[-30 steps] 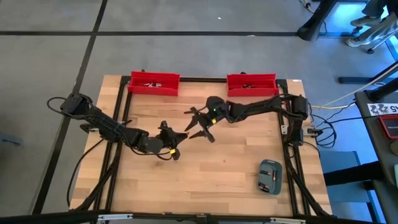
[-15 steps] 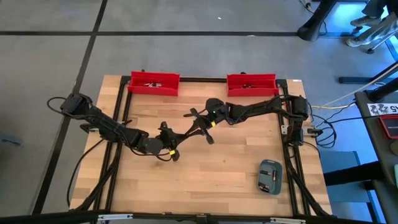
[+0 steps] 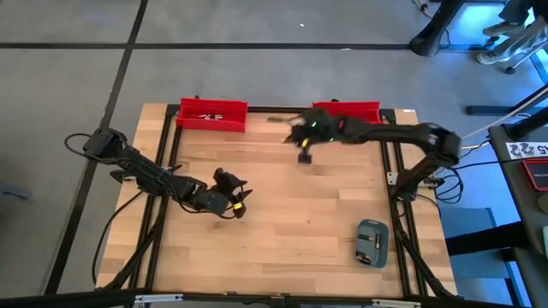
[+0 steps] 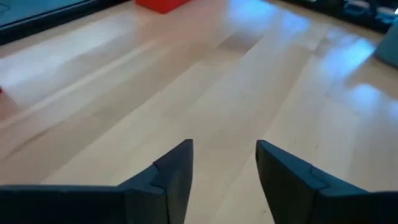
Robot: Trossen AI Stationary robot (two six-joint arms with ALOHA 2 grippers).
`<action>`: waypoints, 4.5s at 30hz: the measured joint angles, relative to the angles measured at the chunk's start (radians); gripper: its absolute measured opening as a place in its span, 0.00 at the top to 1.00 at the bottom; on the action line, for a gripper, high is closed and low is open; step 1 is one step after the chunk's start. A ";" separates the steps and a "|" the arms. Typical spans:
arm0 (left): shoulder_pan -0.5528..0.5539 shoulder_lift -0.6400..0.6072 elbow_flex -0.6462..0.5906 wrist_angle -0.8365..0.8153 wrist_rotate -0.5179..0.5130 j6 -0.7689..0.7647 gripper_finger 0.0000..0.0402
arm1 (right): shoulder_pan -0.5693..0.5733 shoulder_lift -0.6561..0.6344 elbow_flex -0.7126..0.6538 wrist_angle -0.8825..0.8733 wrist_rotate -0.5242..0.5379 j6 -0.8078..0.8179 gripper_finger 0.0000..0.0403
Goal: Sort batteries
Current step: Put the small black battery into the right red bin, then adjust the right red bin
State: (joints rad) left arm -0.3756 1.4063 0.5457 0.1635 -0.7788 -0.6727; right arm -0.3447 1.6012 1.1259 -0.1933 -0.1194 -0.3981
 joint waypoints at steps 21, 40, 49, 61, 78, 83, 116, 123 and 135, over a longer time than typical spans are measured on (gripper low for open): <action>0.038 0.000 0.000 -0.058 -0.014 0.045 0.59 | -0.594 -0.017 -0.001 -0.421 0.049 0.218 0.94; 0.038 0.000 0.000 -0.070 -0.017 0.026 0.59 | -0.591 0.079 0.145 -0.584 0.057 0.202 0.53; 0.084 0.001 0.000 -0.068 -0.040 0.017 0.59 | -0.486 -0.012 0.343 -0.834 0.163 0.163 0.50; 0.246 0.001 0.000 -0.006 -0.018 0.236 0.59 | -0.250 -0.243 0.016 -0.667 0.344 0.072 0.58; 0.291 0.001 0.000 -0.023 0.077 0.324 0.59 | -0.568 -0.041 0.096 -0.884 0.234 -0.304 0.43; 0.291 0.001 0.000 -0.022 0.076 0.334 0.59 | -0.566 0.006 0.096 -0.882 0.240 -0.327 0.54; 0.242 0.001 0.000 -0.025 0.077 0.282 0.59 | -0.267 0.021 0.096 -0.839 0.036 0.876 0.90; 0.210 0.001 0.000 -0.026 0.077 0.277 0.59 | -0.273 0.021 0.096 -0.638 -0.006 1.020 0.85; 0.192 0.001 0.000 -0.026 0.077 0.275 0.59 | -0.272 0.001 0.145 -0.498 -0.031 0.927 0.59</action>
State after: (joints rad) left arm -0.1841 1.4071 0.5453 0.1376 -0.7021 -0.3972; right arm -0.6163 1.6019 1.2709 -0.6917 -0.1509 0.5285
